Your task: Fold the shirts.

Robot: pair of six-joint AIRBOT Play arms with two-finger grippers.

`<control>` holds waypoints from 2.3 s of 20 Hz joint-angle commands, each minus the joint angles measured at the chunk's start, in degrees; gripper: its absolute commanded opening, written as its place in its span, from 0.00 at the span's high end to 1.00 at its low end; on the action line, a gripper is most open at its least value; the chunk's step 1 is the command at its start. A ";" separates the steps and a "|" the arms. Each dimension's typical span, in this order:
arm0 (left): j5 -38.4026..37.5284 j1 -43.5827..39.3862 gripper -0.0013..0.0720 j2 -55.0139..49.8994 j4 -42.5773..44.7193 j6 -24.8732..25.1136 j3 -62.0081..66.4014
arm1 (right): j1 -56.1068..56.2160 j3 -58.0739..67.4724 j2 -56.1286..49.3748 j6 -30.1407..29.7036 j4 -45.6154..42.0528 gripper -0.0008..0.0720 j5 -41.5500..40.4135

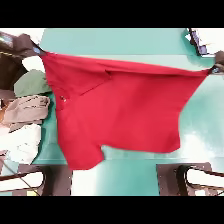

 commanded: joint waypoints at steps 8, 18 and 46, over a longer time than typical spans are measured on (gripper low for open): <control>24.41 0.07 0.95 -14.62 -1.68 9.25 -0.87 | 9.49 -7.87 -13.29 1.18 -0.22 0.98 -36.96; 12.50 0.09 0.95 -16.24 12.72 11.93 -2.23 | 13.79 -10.60 -13.81 2.67 -0.79 0.98 -41.44; 3.13 1.92 0.25 19.52 14.47 -0.37 -53.35 | 3.41 -43.21 11.72 -8.28 13.66 0.40 -22.73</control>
